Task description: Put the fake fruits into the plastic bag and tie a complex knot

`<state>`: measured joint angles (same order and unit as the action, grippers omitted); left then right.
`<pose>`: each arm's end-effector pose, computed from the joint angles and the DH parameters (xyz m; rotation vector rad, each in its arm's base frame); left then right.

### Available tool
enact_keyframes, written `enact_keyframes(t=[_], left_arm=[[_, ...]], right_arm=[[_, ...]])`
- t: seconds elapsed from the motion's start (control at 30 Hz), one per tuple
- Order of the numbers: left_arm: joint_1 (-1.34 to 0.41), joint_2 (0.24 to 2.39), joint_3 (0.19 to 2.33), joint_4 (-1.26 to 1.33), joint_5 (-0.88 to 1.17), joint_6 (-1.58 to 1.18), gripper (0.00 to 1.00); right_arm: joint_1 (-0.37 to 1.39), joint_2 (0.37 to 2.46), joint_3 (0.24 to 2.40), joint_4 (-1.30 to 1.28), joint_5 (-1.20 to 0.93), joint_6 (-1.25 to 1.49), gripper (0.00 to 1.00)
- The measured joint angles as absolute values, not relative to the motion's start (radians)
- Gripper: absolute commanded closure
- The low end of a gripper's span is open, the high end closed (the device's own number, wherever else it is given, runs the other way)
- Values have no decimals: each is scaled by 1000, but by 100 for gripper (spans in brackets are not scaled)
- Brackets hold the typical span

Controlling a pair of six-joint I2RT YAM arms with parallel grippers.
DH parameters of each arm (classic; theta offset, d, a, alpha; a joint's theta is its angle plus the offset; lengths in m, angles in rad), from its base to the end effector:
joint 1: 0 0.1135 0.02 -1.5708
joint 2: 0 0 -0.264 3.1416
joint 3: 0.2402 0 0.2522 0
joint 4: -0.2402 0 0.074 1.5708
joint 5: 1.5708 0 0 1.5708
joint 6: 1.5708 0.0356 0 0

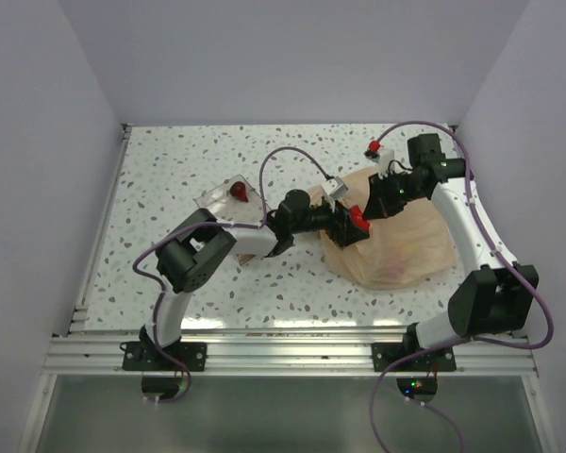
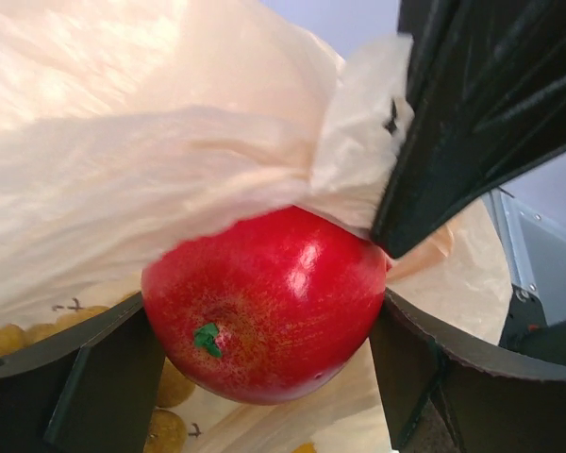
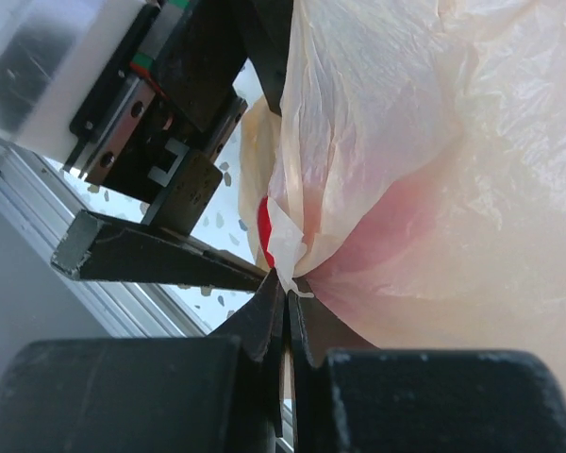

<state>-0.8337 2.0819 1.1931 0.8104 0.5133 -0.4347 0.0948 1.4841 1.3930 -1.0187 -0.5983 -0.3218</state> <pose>0.2927 -0.3485 0.1832 0.7767 1.6604 -1.3525 0.2893 0.0477 0.3214 -0.7034 2.4410 0.7090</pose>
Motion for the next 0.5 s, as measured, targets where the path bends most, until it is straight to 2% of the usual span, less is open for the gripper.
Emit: enact_keyframes(t=[0.13,0.17,0.27,0.4,0.43,0.5], left_arm=[[-834,2082,1193,848,434,-427,28],[-834,2082,1193,852,408,-423,20],[-834,2085,1205,845,324,-396,12],[-835,2084,1208,845,276,-344,5],[-835,2078,1199,844,279,-331,0],[-835,2048,1163,833,289,-301,0]], right_arm=[[93,1479,1393,-1024,-602,-332,100],[92,1478,1393,-1024,-602,-331,100],[91,1478,1393,-1024,-603,-331,100],[81,1478,1393,-1024,-613,-331,100],[77,1479,1393,-1024,-617,-331,100],[70,1480,1393,-1024,-620,-330,100]])
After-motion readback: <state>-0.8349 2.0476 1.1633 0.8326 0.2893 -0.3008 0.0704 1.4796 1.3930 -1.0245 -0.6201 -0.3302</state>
